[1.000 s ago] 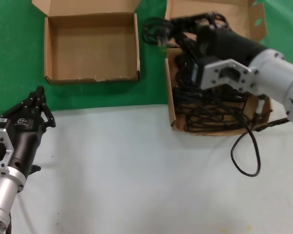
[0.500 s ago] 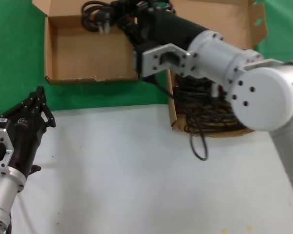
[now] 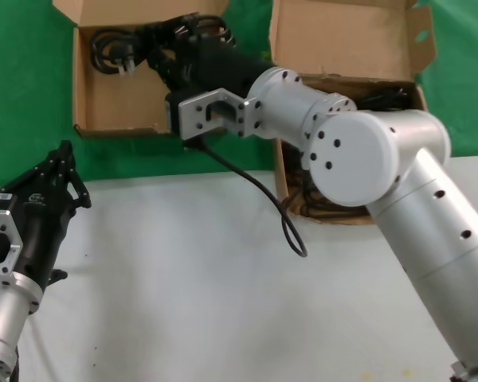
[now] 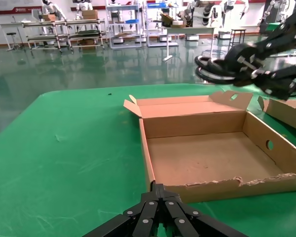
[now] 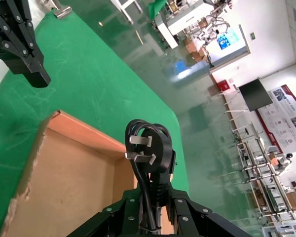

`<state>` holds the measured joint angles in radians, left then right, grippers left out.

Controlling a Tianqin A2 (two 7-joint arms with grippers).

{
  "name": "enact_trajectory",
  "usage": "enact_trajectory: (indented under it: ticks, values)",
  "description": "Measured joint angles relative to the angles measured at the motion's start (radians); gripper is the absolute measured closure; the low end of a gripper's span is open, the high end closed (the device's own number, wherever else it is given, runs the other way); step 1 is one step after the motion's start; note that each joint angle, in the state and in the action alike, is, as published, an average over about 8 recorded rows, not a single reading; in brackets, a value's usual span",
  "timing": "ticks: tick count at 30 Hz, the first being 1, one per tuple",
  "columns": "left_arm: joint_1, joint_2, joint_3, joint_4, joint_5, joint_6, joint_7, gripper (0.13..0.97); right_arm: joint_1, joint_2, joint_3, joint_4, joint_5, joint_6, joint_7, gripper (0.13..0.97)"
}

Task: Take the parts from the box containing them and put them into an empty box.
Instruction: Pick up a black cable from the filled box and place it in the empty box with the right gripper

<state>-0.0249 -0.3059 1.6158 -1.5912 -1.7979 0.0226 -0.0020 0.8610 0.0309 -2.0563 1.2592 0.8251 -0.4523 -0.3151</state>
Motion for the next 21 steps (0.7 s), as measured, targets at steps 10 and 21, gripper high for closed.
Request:
enact_trajectory:
  ticks: [10,21]
  values:
    - [0.0,0.0,0.0,0.0,0.0,0.0,0.0,0.952,0.022,-0.011,-0.047,-0.112,0.115,0.082,-0.088,0.868]
    - [0.0,0.0,0.0,0.0,0.0,0.0,0.0,0.952,0.015,0.018,-0.014,-0.092,0.145,0.105,-0.093,0.704]
